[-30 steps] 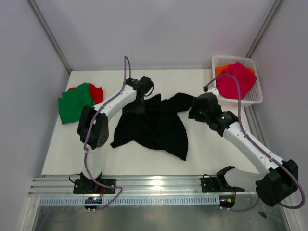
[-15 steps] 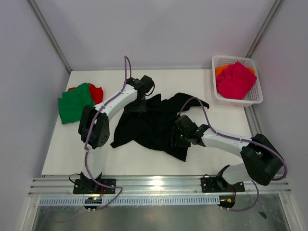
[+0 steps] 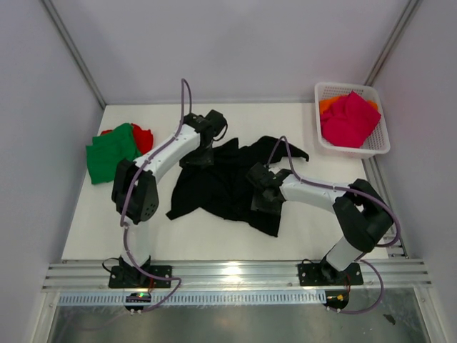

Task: Fold and stack the t-shirts
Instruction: Flatten out the tshirt

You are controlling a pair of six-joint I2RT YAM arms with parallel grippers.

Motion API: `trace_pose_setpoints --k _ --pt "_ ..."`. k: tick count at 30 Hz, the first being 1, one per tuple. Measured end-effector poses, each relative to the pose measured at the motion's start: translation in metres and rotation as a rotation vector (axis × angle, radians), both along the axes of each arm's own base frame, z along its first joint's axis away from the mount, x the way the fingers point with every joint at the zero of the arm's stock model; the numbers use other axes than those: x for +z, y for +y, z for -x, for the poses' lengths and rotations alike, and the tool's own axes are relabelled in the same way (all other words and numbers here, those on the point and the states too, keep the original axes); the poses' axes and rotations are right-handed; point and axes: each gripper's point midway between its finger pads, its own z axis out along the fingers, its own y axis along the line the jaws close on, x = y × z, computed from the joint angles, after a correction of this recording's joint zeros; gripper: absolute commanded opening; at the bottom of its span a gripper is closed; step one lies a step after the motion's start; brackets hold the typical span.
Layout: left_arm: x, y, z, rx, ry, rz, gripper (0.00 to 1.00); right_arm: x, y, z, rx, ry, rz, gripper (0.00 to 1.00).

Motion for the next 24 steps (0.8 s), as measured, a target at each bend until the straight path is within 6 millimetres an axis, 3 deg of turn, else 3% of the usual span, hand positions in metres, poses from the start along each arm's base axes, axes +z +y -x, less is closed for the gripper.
trace_pose_setpoints --k 6,15,19,24 --pt "0.013 0.004 0.001 0.000 -0.028 -0.001 0.67 -0.001 -0.029 0.020 -0.201 0.073 0.088 0.58" --pt "0.009 -0.001 0.005 -0.005 -0.003 0.026 0.65 0.017 -0.074 0.057 -0.349 0.102 0.180 0.58" --pt "-0.017 -0.002 0.022 -0.006 0.067 0.046 0.65 0.030 -0.078 0.052 -0.344 0.045 0.161 0.58" --pt "-0.056 0.009 0.065 0.001 0.208 0.012 0.65 0.054 -0.079 0.039 -0.303 -0.067 0.118 0.59"
